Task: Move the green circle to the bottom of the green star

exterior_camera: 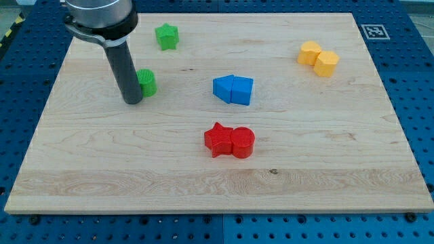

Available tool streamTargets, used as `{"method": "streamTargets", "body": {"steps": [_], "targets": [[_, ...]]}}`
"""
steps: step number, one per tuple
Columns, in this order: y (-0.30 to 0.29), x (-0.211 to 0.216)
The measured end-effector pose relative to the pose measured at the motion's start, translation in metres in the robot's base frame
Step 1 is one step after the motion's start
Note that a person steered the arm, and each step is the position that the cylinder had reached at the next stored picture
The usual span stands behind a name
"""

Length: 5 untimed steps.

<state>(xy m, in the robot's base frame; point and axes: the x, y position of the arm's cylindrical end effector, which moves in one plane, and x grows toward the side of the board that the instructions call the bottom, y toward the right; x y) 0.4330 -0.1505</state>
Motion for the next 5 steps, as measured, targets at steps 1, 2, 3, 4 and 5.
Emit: {"method": "streamTargets", "body": {"steps": [1, 2, 3, 4, 5], "targets": [[0.000, -0.003], [0.000, -0.016], [0.000, -0.035], [0.000, -0.051], [0.000, -0.066]]}}
